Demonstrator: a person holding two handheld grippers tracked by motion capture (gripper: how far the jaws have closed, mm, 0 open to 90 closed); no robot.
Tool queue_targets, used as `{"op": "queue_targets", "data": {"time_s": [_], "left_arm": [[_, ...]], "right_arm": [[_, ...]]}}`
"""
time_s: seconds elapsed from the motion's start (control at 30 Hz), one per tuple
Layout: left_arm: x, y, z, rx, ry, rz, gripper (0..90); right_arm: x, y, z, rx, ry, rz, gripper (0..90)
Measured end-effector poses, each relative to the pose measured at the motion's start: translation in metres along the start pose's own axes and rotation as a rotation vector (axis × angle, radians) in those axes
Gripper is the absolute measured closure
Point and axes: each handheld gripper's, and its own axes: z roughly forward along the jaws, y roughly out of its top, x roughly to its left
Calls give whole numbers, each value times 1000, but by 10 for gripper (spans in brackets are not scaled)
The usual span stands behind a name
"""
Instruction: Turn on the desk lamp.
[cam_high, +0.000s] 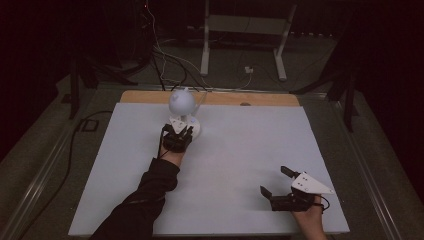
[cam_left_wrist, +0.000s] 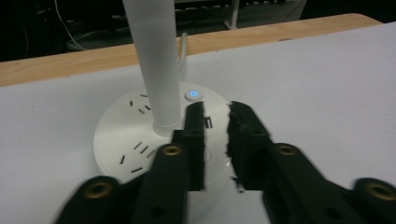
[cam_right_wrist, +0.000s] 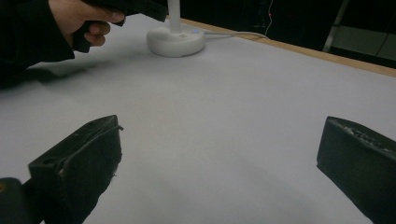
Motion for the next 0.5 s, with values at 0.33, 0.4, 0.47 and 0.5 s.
{"op": "queue_targets", "data": {"time_s": [0.33, 0.4, 0.47, 0.5], "left_arm": [[7, -7, 10, 17, -16, 39, 900], [7, -9, 12, 22, -32, 48, 900], [8, -10, 14, 30, -32, 48, 900], [8, -11, 15, 30, -37, 48, 900]], "right_arm": [[0, 0, 0, 1, 2, 0, 0], [0, 0, 0, 1, 1, -4, 0], [0, 0, 0, -1, 2, -1, 0], [0, 0, 0, -1, 3, 2, 0]]}}
